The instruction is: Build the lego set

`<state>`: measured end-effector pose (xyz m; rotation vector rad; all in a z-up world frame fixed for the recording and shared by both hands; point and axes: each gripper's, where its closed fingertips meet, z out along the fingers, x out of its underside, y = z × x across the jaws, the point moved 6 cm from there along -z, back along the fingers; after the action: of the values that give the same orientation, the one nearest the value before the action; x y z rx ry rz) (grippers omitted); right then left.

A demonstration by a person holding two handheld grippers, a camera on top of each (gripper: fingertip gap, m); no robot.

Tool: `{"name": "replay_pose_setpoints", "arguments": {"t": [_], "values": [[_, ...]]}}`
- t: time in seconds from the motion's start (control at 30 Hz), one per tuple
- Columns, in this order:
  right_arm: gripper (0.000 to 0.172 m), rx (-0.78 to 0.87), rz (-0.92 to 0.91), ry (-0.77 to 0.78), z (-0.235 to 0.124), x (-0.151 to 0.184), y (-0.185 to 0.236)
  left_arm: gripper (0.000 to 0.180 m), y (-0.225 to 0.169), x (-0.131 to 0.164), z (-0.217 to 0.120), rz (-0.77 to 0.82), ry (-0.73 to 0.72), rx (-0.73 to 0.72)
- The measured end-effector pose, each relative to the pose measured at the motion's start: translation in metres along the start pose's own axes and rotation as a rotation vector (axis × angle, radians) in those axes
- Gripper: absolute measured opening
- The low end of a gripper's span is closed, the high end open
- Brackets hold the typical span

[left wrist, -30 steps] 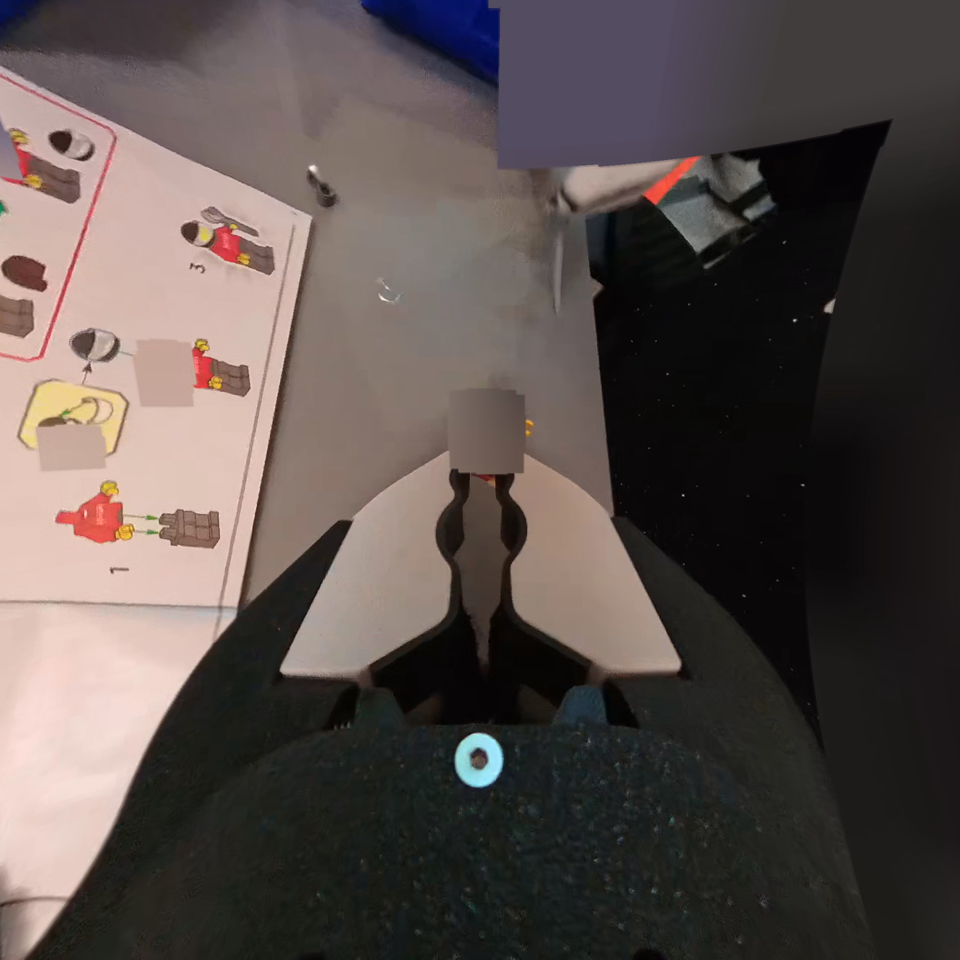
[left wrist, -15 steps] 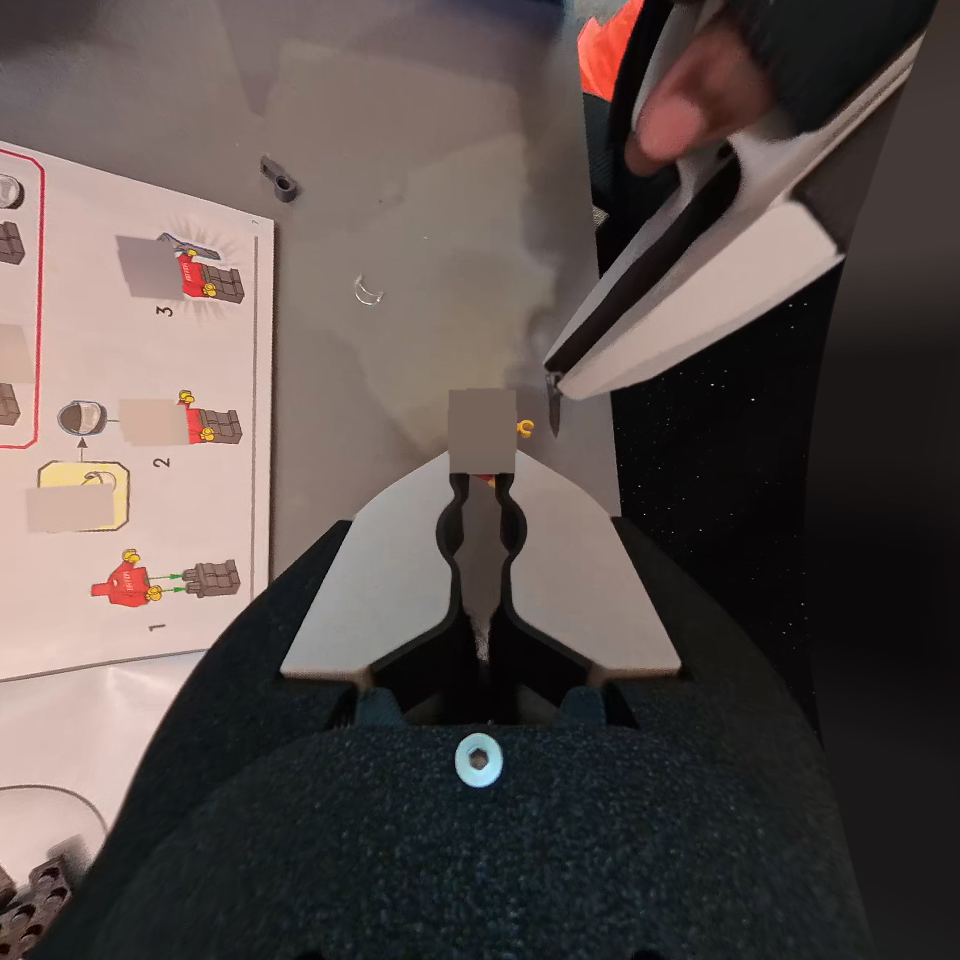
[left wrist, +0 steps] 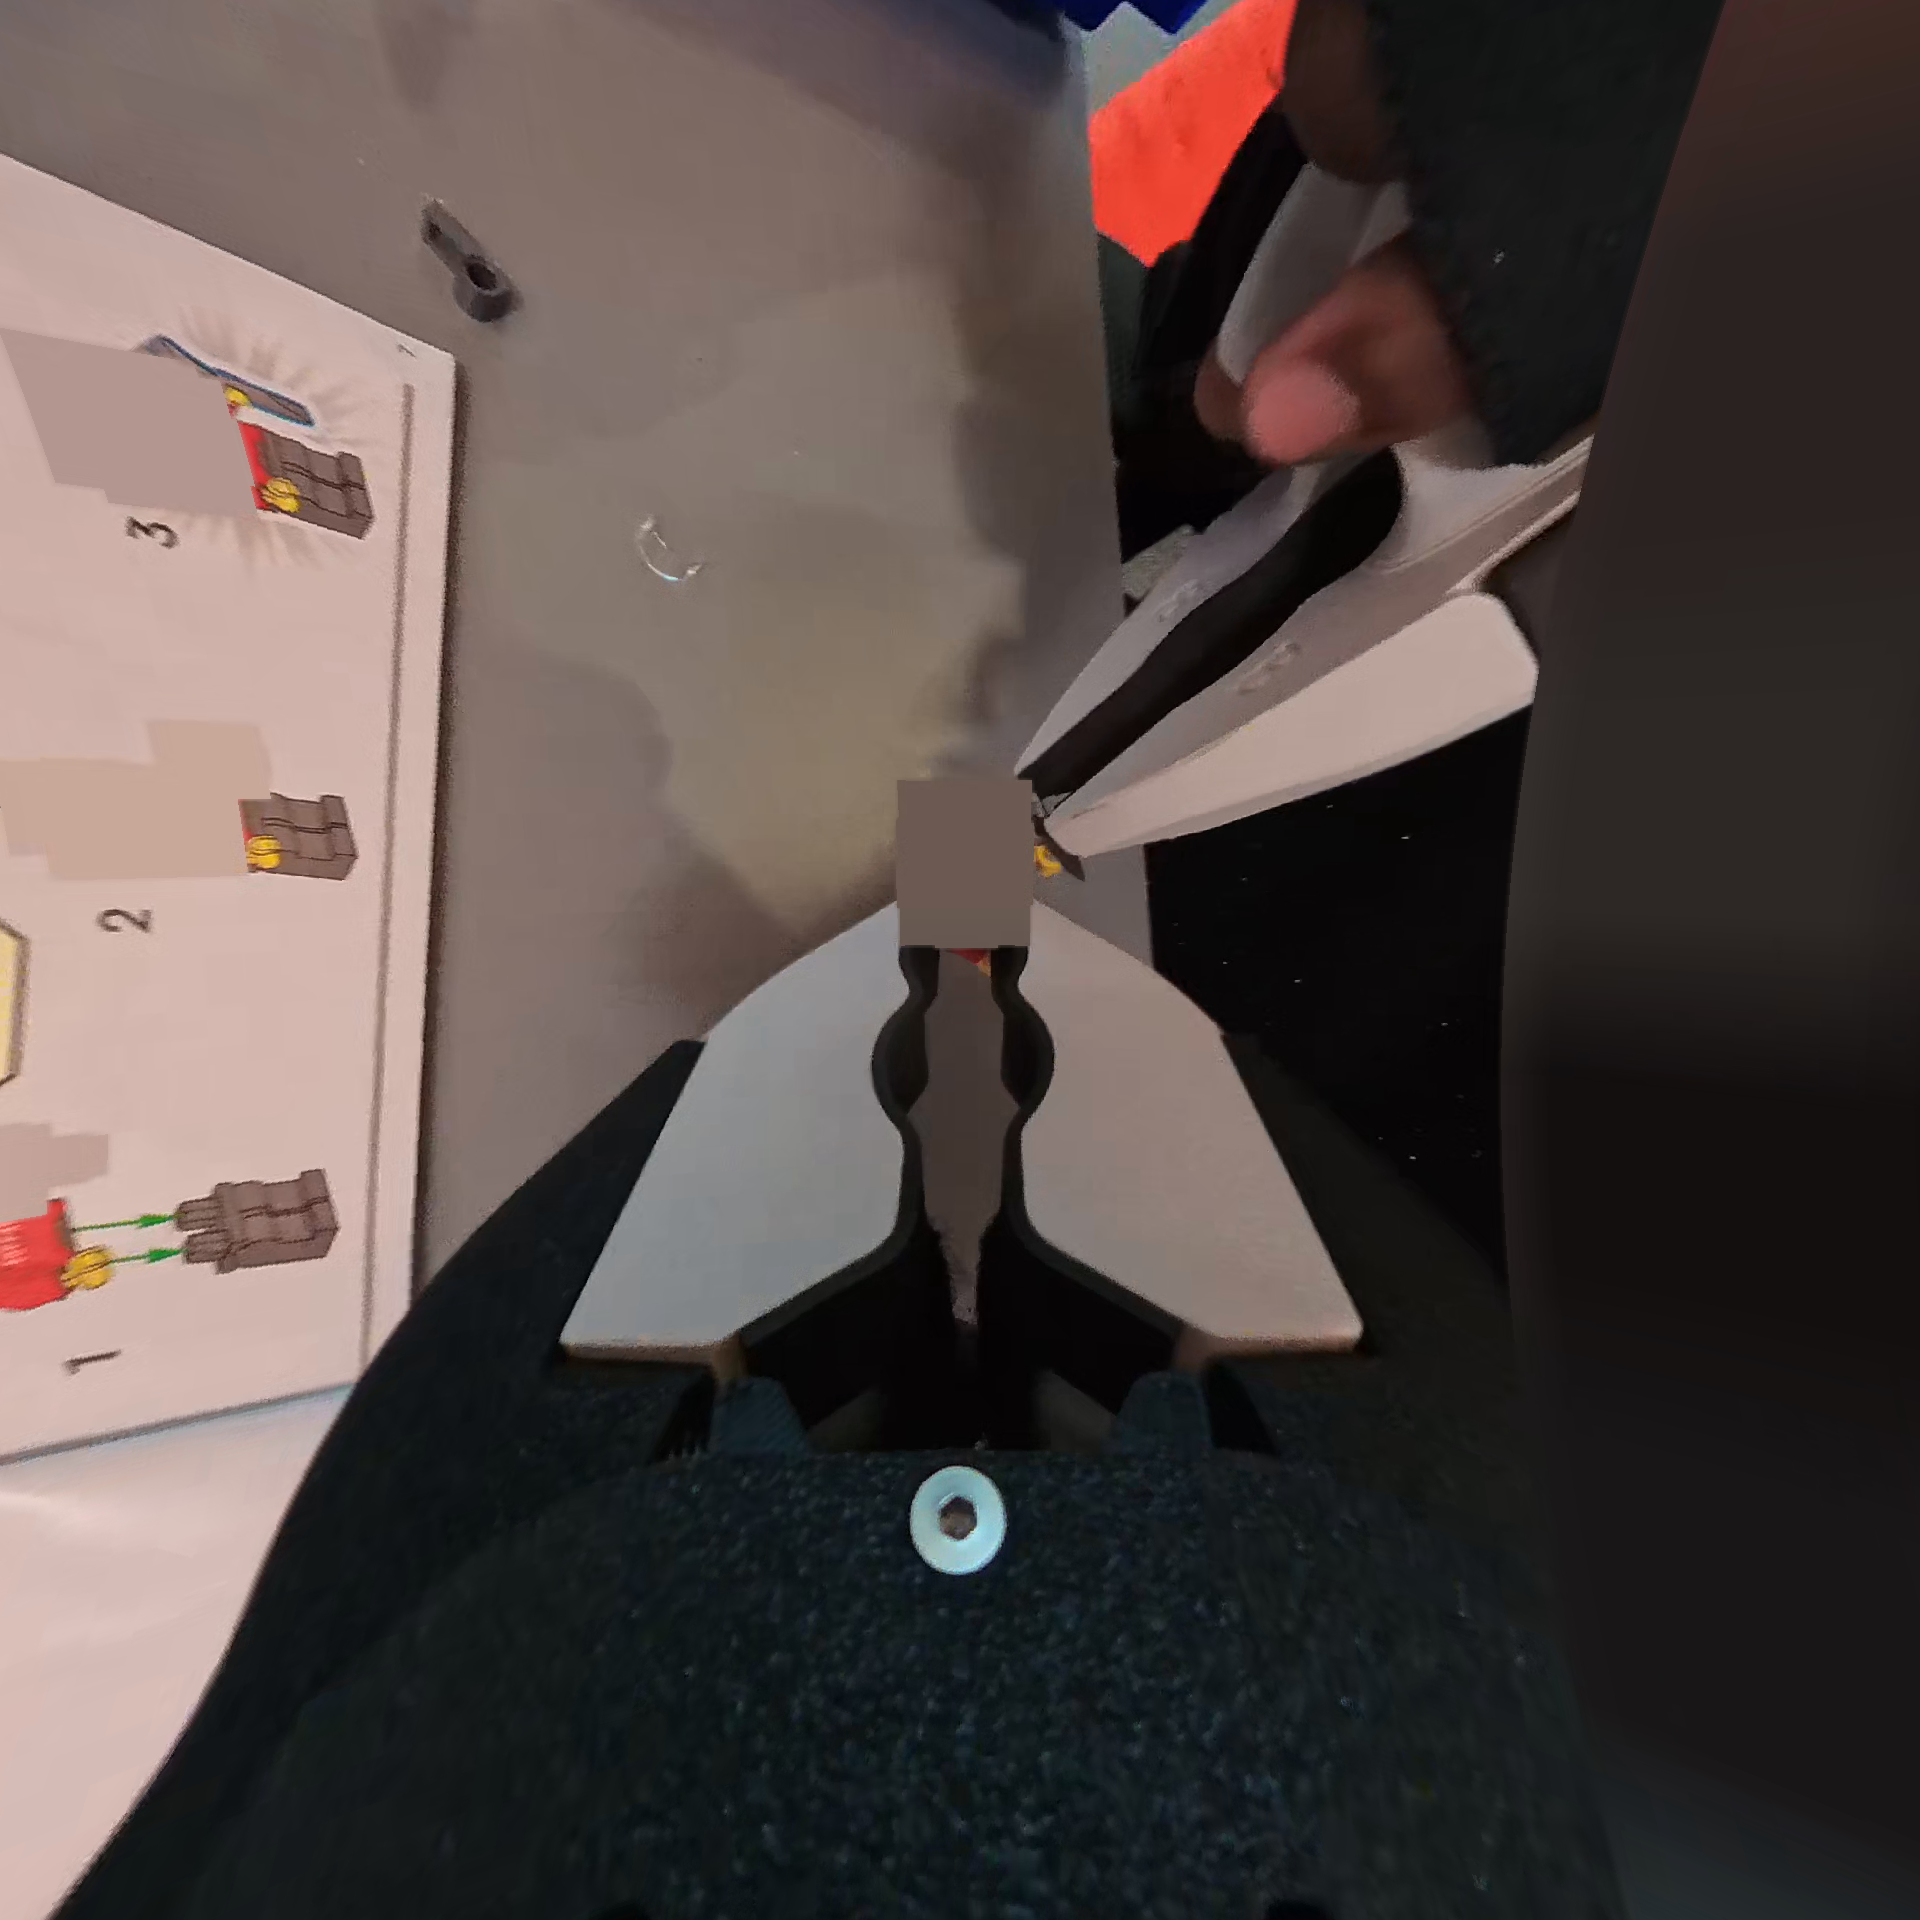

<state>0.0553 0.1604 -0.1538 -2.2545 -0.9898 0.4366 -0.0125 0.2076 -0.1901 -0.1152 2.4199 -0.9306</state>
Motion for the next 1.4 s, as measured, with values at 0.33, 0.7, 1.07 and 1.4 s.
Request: {"name": "replay_pose_setpoints", "arguments": {"t": [0.33,0.7,1.07,1.4], "values": [[0.007,-0.125,0.284,-0.080,0.022,0.066,-0.005,0.008,0.005,0.033,-0.014,-0.130,-0.270,0.103],[0.008,-0.356,-0.167,-0.051,0.105,0.074,-0.005,0.008,-0.017,0.071,-0.007,-0.128,-0.527,-0.073],[0.019,-0.131,0.917,0.070,0.068,0.090,-0.023,0.009,-0.003,0.072,-0.022,-0.130,-0.792,-0.372],[0.004,0.173,1.699,0.068,0.088,0.056,0.025,0.008,0.002,0.085,-0.044,-0.158,-1.174,-0.429]]}}
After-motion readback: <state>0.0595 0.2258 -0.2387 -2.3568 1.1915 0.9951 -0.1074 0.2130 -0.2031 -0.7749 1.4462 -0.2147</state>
